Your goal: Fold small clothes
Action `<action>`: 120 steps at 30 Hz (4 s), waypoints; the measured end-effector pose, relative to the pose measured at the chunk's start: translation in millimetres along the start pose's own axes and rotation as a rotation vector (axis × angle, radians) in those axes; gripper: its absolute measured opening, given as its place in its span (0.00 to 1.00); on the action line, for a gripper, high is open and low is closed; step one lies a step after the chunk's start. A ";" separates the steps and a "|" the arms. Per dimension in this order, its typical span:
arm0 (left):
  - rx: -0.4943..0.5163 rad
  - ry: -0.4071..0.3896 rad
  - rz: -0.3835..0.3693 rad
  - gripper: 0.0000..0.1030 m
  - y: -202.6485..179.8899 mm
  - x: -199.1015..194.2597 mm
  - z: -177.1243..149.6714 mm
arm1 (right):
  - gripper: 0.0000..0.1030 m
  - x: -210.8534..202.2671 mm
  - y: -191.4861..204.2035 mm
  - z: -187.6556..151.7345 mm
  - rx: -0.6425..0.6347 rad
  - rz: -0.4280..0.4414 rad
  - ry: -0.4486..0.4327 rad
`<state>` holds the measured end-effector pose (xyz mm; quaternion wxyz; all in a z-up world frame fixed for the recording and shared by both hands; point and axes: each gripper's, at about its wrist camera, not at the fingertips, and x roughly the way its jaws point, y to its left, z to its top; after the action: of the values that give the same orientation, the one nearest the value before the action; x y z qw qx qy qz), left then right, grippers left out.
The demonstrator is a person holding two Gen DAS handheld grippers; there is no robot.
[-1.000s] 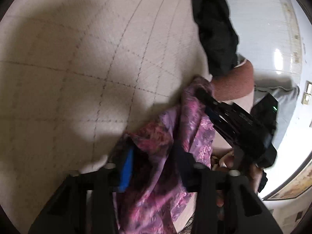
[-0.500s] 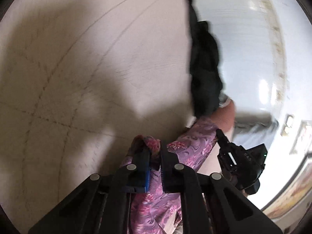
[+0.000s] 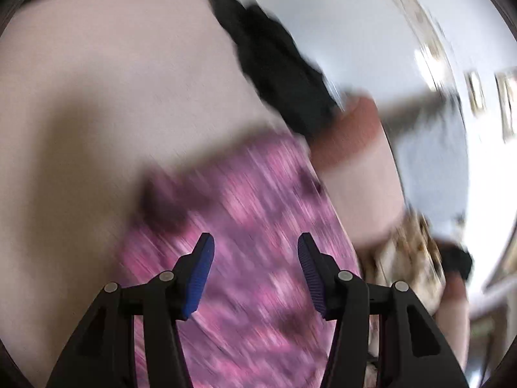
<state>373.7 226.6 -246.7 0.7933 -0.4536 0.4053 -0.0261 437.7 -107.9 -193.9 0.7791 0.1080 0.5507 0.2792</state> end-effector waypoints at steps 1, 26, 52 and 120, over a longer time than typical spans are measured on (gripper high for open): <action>0.018 0.036 -0.010 0.50 -8.1 3.6 -8.8 | 0.74 -9.7 -20.7 -27.6 0.054 -0.015 0.005; 0.161 0.194 0.250 0.52 -11.3 -57.6 -149.3 | 0.26 -22.0 -25.8 -198.4 0.586 0.248 0.090; 0.505 0.231 0.153 0.61 -169.9 57.0 -216.5 | 0.88 -186.2 -256.2 -95.2 0.591 -0.068 -0.497; 0.546 0.194 0.379 0.06 -112.2 104.1 -161.3 | 0.60 -44.1 -115.4 -81.4 0.493 0.080 -0.248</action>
<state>372.5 5.4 -270.0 0.8340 -0.1368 0.5338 -0.0286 388.9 -238.4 -243.7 0.7792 0.3493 0.4977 0.1521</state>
